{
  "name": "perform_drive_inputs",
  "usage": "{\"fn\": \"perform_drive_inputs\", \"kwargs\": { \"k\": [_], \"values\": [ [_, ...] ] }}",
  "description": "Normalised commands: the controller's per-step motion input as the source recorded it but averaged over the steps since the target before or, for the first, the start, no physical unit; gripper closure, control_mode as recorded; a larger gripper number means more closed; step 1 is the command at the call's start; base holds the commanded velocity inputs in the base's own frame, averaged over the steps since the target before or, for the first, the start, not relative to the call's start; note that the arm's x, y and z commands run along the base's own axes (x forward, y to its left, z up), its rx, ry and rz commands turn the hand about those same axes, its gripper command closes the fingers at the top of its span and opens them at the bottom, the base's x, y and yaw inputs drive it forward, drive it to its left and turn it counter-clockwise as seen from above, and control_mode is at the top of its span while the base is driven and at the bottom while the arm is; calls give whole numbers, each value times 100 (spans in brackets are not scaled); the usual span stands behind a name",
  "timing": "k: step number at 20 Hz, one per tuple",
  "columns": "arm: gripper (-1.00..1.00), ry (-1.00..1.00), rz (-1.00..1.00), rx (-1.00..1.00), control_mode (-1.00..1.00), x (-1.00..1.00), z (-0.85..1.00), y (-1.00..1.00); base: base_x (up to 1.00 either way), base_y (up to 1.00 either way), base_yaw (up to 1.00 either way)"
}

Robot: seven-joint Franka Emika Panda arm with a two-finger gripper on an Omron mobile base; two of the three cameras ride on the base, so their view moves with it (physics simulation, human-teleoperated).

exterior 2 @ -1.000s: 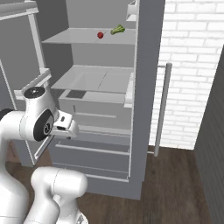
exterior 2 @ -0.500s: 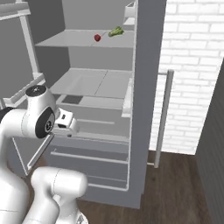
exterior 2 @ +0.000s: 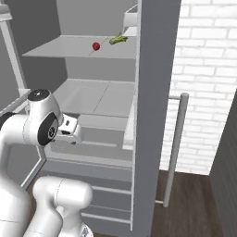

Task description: Take the strawberry from the fridge and place it on top of the pancake, located on the dining counter.

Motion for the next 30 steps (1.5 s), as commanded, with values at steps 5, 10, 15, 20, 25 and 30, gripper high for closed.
{"fn": "perform_drive_inputs", "kwargs": {
  "k": [5, 10, 15, 20, 25, 30],
  "values": [
    [-100, 0, 0, 0, 100, 0, 0, 0, 34, 0, 1],
    [-100, 0, 0, 0, 100, 0, 0, 0, 48, 0, 0],
    [-100, 0, 0, 0, 100, 0, 0, 0, 62, 0, 0],
    [-100, 0, 0, 0, 100, 0, 0, 0, 61, 0, 0],
    [-100, 0, 0, 0, 100, 0, 0, 0, 54, 0, 0],
    [-100, -17, 0, 0, -100, 2, 18, 0, 14, 0, 0]
  ]
}}
